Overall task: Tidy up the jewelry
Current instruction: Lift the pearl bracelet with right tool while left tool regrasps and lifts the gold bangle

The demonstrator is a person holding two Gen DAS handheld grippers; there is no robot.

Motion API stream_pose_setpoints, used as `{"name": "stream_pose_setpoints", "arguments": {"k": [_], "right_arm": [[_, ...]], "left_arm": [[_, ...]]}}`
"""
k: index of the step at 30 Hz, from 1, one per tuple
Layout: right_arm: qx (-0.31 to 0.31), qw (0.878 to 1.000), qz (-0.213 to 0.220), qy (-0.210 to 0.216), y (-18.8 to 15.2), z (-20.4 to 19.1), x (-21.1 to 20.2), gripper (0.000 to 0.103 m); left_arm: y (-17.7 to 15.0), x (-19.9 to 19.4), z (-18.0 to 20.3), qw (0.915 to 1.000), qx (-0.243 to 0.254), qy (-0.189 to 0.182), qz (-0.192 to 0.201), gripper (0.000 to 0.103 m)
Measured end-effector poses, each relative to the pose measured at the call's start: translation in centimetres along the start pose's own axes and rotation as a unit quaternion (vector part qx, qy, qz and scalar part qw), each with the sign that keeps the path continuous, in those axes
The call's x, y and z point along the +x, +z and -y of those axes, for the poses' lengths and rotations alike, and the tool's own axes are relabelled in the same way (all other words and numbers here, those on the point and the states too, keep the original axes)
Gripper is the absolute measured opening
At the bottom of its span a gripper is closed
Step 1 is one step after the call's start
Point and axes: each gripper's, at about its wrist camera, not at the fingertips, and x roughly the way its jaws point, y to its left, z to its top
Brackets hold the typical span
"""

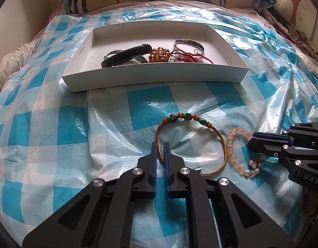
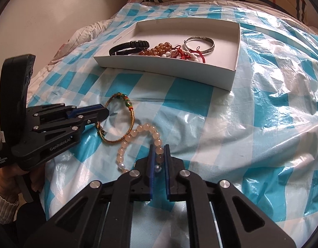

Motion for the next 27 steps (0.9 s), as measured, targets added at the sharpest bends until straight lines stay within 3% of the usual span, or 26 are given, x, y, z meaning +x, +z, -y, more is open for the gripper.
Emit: {"name": "stream_pose_setpoints", "arguments": {"k": [8,27], "right_arm": [[0.036,0.996,0.066,0.053,0.3,0.1,-3.6,0.009],[0.023,0.984,0.162,0.070,0.9,-1.2,-8.5,0.009]], "left_arm": [[0.2,-3.3,0.0,0.9990,-0.016,-0.008,0.042,0.003],[1.4,-10.2,-0.8,0.9868,-0.059,-0.024,0.149,0.002]]}}
